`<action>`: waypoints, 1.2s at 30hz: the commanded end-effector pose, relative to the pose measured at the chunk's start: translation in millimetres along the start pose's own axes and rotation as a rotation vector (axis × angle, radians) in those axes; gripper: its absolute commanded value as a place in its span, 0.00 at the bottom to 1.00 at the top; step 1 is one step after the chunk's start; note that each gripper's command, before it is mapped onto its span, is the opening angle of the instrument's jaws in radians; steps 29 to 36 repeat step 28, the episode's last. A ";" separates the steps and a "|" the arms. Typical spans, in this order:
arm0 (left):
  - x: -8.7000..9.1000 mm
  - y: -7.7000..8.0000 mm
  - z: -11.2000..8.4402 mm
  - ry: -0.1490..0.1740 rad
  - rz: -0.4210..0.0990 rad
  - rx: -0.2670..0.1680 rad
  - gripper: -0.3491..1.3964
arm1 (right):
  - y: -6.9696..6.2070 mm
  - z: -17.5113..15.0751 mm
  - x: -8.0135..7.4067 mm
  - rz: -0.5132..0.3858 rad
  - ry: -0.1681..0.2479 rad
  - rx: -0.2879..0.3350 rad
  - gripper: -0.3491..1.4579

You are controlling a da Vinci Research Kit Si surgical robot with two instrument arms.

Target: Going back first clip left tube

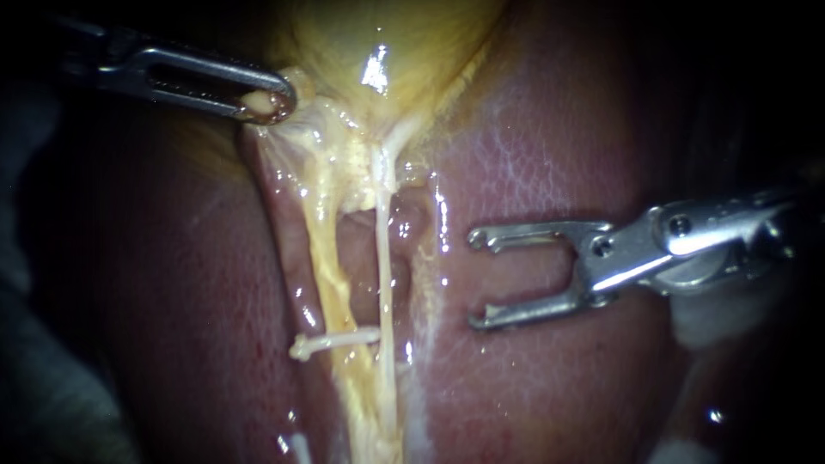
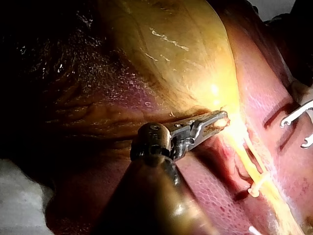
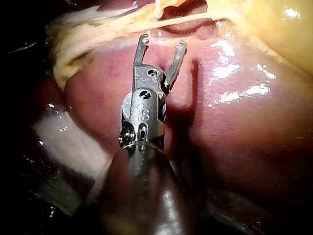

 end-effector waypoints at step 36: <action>-3.2 -2.1 6.2 -0.011 0.029 -0.011 0.00 | -0.2 -0.2 0.0 -0.012 0.000 0.003 0.47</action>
